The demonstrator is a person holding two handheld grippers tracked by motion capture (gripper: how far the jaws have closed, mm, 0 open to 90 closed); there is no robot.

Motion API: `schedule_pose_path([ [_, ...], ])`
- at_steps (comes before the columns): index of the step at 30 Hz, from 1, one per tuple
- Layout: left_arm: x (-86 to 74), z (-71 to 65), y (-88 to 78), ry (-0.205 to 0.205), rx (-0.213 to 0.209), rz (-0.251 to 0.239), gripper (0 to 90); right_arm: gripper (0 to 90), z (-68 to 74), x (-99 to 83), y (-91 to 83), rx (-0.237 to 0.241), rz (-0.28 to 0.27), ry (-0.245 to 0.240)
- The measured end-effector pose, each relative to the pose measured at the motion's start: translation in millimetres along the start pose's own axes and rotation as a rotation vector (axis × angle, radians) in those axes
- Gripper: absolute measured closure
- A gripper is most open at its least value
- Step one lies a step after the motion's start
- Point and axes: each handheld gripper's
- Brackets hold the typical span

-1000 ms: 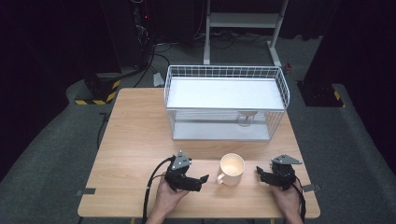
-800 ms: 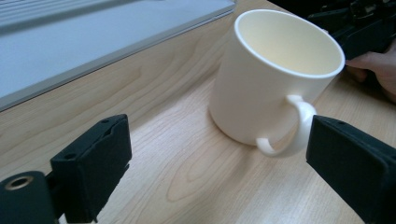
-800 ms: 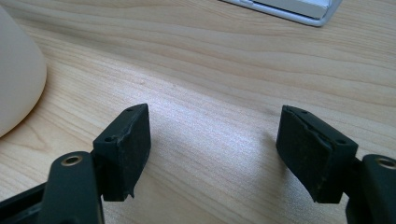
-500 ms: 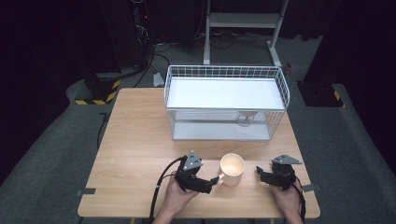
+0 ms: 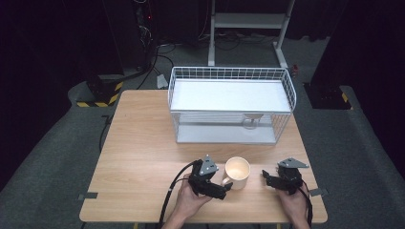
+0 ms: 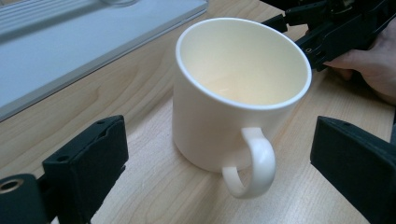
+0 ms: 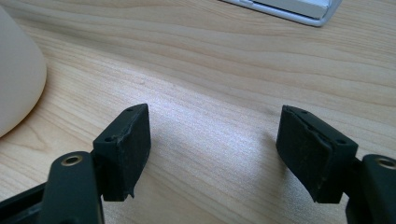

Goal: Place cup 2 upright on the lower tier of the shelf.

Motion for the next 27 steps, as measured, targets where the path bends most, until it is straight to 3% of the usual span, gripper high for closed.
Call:
schedule_pose_path([
  [15, 8.4, -10.3, 20.5, 0.032, 0.011, 0.029, 2.3, 26.3, 0.0, 0.0, 0.0, 0.0, 0.0, 0.0],
  [27, 11.9, -13.4, 35.8, 0.028, 0.025, 0.033, 2.0, 26.4, 0.0, 0.0, -0.1, 0.001, 0.0, 0.0],
])
Point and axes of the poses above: each handheld gripper's, and its own axes: y roughly forward along the jaws, x roughly out of its top, z roughly to its left, and after that the axes turned 2 degrees about -z, right-handed
